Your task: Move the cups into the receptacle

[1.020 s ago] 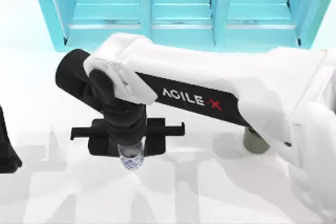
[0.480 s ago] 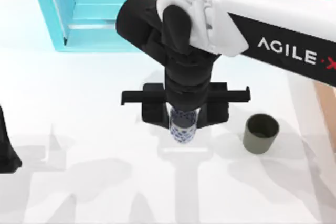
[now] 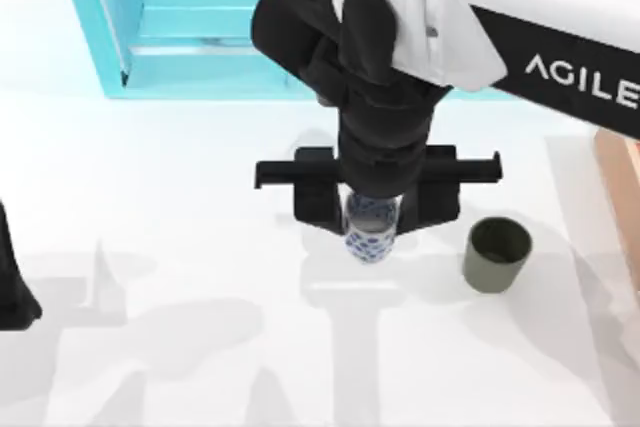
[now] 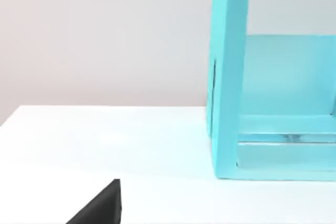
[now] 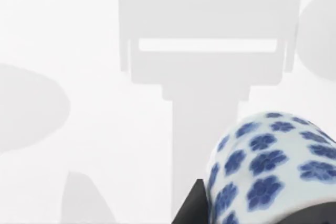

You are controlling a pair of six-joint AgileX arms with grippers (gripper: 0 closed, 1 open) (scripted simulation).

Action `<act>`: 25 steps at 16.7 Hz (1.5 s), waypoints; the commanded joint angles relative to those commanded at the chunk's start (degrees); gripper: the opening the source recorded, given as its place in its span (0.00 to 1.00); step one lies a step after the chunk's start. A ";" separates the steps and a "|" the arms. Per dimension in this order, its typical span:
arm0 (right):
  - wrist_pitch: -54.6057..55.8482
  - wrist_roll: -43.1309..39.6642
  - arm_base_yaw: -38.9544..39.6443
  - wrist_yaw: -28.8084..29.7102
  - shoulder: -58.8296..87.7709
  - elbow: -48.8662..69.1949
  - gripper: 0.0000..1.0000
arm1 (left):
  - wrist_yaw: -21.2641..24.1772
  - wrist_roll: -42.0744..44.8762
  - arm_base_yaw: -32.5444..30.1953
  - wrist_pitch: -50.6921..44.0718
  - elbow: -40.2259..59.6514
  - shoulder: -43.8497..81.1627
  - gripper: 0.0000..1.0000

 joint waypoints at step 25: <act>-3.43 -72.75 -72.57 -6.28 -39.71 -35.54 0.00 | 0.00 0.00 0.00 0.00 0.00 0.00 1.00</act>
